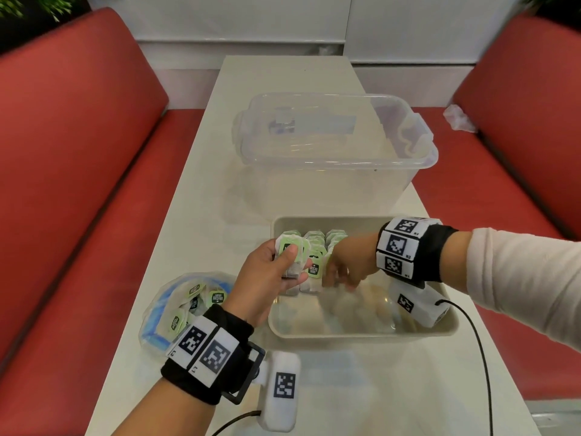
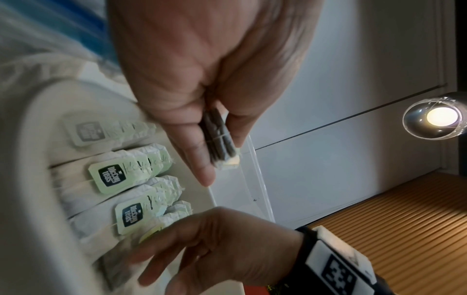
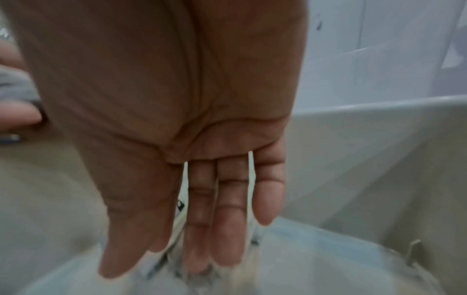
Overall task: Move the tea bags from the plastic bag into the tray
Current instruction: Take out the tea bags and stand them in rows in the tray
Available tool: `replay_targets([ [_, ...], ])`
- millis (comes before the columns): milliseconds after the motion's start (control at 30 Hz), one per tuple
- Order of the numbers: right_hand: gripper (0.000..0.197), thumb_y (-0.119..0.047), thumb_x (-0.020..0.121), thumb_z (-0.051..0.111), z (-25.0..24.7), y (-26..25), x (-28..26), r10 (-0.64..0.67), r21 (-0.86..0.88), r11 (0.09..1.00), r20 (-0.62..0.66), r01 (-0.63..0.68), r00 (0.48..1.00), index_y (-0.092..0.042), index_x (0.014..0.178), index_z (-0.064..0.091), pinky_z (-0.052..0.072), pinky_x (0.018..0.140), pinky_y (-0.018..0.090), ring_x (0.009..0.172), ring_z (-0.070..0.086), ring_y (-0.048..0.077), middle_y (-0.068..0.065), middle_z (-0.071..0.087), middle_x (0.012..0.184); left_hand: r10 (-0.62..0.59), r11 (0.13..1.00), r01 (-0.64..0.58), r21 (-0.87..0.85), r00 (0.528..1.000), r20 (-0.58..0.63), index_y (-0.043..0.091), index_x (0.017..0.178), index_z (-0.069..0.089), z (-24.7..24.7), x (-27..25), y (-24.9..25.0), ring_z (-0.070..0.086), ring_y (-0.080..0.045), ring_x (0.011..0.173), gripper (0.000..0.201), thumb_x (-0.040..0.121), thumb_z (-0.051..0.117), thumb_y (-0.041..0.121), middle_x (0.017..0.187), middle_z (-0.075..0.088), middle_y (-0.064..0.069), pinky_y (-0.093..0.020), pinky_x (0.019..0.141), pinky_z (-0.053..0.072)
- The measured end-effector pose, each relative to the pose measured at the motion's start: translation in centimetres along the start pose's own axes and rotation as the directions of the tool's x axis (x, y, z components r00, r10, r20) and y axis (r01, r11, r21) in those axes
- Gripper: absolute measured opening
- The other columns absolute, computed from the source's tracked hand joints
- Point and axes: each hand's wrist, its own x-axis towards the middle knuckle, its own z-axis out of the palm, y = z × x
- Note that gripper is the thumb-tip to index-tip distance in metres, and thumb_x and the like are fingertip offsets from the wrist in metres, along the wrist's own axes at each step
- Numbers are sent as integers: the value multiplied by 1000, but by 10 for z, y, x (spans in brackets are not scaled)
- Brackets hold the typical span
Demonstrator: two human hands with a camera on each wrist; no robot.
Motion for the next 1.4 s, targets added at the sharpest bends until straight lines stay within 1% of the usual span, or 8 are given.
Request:
replay_targets([
  [67,35,-20,81,70,-9,-1,-13,-14,86,996,-137,26,991,-19,115,64,50,75,29,63,54,11,0,64,89,3,1000,-3,7,1000,-6,13,105,60,1,0,2,69,-14,89,16,96,47,12,102,68,-8,-24,74,58],
  [167,25,-30,80,72,-22,-6,-34,-57,319,927,-400,197,915,-19,100,64,45,66,21,57,55,7,0,68,84,14,999,-14,42,1000,-6,12,104,61,5,1,6,67,-18,87,16,96,48,11,101,67,-12,-24,71,58],
  [333,13,-14,81,72,-26,-14,-51,-25,500,788,-557,360,830,-21,78,61,49,61,25,49,58,6,-10,64,62,3,998,-3,64,1000,-6,10,103,59,14,0,8,66,-27,92,12,94,51,11,106,66,-17,-29,70,59],
  [700,12,-13,82,70,-28,7,-66,109,496,819,-627,288,771,-19,76,62,39,45,9,43,54,1,-8,63,61,17,998,-15,62,1000,-27,10,96,60,9,-3,7,71,-14,77,9,93,52,7,90,70,-8,-21,61,57],
  [867,12,-16,81,70,-22,14,-53,108,380,918,-508,110,855,-23,74,64,43,57,16,44,52,2,-12,60,62,25,998,-21,63,998,-52,11,96,60,4,-2,9,72,-12,79,8,93,52,8,92,71,-7,-20,57,55],
  [1067,12,-12,81,67,-10,9,-17,105,192,980,-296,-49,949,-22,75,63,46,59,21,46,52,7,-10,62,65,7,996,-1,92,998,-63,12,101,60,4,-1,3,71,-13,83,10,93,53,11,95,70,-6,-22,61,57],
  [1300,11,-9,80,66,-9,8,4,157,101,986,-322,-132,934,-19,84,67,38,47,17,49,48,6,-11,55,65,7,994,1,106,997,-71,14,99,60,3,-1,2,71,-13,85,9,94,53,12,96,70,-6,-23,62,57],
  [1400,11,-20,80,71,-10,8,4,158,46,987,-387,-152,908,-18,90,66,38,61,21,66,52,11,-9,56,74,6,994,2,110,998,-69,14,101,60,4,-1,2,71,-12,84,10,94,53,13,96,70,-5,-24,64,58],
])
